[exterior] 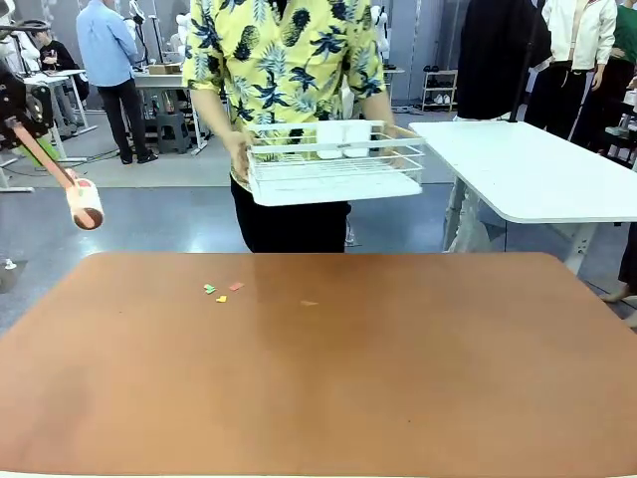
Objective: Clean the table.
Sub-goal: Clean the table with the Lint Roller when the human lifts the Dish drying rack, then place the Lint Roller down when the Dish drying rack is positioned in the middle of the table.
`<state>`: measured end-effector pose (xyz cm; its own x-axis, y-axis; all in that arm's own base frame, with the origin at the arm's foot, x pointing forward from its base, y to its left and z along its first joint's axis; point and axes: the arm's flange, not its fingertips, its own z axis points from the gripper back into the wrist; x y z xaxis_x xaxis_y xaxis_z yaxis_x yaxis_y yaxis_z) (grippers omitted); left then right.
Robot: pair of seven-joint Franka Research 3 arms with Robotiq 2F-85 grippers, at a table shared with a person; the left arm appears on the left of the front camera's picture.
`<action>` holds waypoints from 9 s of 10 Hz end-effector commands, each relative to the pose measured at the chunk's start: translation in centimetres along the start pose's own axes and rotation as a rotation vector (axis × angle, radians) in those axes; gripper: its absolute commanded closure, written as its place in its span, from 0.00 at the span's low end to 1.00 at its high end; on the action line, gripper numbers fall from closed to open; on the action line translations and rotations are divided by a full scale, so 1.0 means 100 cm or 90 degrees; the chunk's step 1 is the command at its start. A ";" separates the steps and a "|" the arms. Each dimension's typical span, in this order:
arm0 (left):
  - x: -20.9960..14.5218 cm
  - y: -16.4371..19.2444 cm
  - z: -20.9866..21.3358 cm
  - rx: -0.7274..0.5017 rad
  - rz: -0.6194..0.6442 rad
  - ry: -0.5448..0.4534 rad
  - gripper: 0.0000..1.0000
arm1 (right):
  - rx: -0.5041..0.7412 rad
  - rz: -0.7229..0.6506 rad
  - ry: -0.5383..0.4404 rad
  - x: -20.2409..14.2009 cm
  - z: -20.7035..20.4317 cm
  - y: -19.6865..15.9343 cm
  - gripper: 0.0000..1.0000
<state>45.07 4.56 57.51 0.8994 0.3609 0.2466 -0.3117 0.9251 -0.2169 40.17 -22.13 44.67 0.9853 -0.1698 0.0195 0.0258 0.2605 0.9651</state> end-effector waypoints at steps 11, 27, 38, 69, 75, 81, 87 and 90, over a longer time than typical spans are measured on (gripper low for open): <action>0.052 -0.040 -0.051 0.074 -0.284 0.041 0.79 | 0.002 0.003 0.000 -0.001 0.001 0.002 0.00; 0.105 -0.068 -0.227 -0.102 -0.277 0.154 0.79 | 0.002 0.003 0.000 -0.001 0.001 0.002 0.00; 0.081 -0.061 -0.292 -0.097 -0.213 0.185 0.79 | 0.002 0.003 0.000 -0.001 0.001 0.002 0.00; -0.002 -0.183 -0.126 -0.067 -0.258 0.103 0.79 | 0.002 0.003 0.000 -0.001 0.001 0.002 0.00; -0.018 -0.067 -0.046 0.109 -0.237 0.073 0.79 | 0.002 0.003 0.000 -0.001 0.001 0.002 0.00; -0.015 -0.041 -0.043 0.109 -0.250 0.083 0.79 | 0.002 0.003 0.000 -0.001 0.001 0.002 0.00; -0.015 -0.041 -0.043 0.109 -0.250 0.083 0.79 | 0.002 0.003 0.000 -0.001 0.001 0.002 0.00; -0.015 -0.041 -0.043 0.109 -0.250 0.083 0.79 | 0.002 0.003 0.000 -0.001 0.001 0.002 0.00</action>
<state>46.44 -0.15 53.66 0.9857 -0.0472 0.1615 0.0428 0.9986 0.0308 40.14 -22.17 44.66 0.9851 -0.1708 0.0191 0.0264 0.2604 0.9651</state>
